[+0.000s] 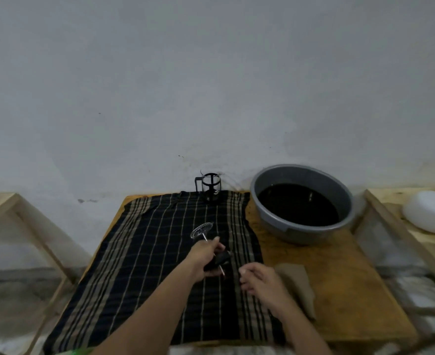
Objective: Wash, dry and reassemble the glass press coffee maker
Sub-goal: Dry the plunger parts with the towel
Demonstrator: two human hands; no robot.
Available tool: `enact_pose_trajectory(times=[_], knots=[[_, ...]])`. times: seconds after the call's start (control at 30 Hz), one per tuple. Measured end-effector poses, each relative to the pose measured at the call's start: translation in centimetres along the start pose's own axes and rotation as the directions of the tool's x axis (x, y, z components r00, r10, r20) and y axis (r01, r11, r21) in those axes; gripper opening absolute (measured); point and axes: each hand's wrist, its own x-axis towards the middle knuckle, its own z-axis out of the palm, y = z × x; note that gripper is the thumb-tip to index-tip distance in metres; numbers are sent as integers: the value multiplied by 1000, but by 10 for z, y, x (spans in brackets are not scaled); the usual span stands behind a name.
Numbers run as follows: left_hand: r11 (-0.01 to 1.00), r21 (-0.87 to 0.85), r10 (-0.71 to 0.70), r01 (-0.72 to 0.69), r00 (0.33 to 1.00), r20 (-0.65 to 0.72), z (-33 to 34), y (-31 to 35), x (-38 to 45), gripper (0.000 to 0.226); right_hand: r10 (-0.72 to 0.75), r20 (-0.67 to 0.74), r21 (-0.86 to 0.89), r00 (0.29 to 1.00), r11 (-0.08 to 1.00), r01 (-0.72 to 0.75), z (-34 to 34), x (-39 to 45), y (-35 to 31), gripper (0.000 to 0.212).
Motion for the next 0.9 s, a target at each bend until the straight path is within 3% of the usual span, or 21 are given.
enact_pose_trajectory(times=[0.1, 0.27, 0.33, 0.47, 0.53, 0.6, 0.63, 0.7, 0.77, 0.83, 0.9], knots=[[984, 170, 54, -59, 998, 35, 5, 5, -11, 30, -57, -277, -283, 959, 959, -25, -36, -4, 29, 15], [953, 283, 91, -109, 993, 78, 15, 0, -30, 23, -62, -123, -728, 990, 684, -48, -36, -6, 79, 61], [947, 298, 98, -120, 991, 89, 18, -3, -37, 23, -134, -190, -778, 973, 624, -66, -30, -7, 88, 59], [919, 351, 151, -177, 983, 100, 17, -10, -50, 25, -223, -275, -771, 935, 632, -77, -28, -5, 90, 28], [881, 413, 201, -231, 973, 115, 10, -13, -56, 27, -201, -347, -614, 916, 787, -60, -33, -2, 84, 20], [819, 491, 250, -297, 955, 161, 1, -14, -57, 26, 14, -399, -154, 917, 985, -82, -43, -4, 66, 18], [781, 534, 270, -325, 946, 181, -2, -14, -56, 26, 131, -365, 117, 922, 989, -94, -50, -5, 55, 17], [695, 616, 311, -371, 927, 208, -6, -11, -52, 25, 222, -256, 543, 941, 838, -50, -61, -9, 32, 17], [629, 664, 334, -404, 912, 238, -8, -6, -48, 24, 152, -187, 795, 971, 604, 58, -67, -14, 8, 18], [577, 695, 342, -430, 899, 273, -8, -1, -45, 23, 25, -176, 869, 984, 474, 143, -68, -20, -17, 20], [516, 720, 337, -464, 883, 327, -5, 6, -40, 24, -99, -173, 819, 980, 538, 199, -61, -23, -40, 21]])
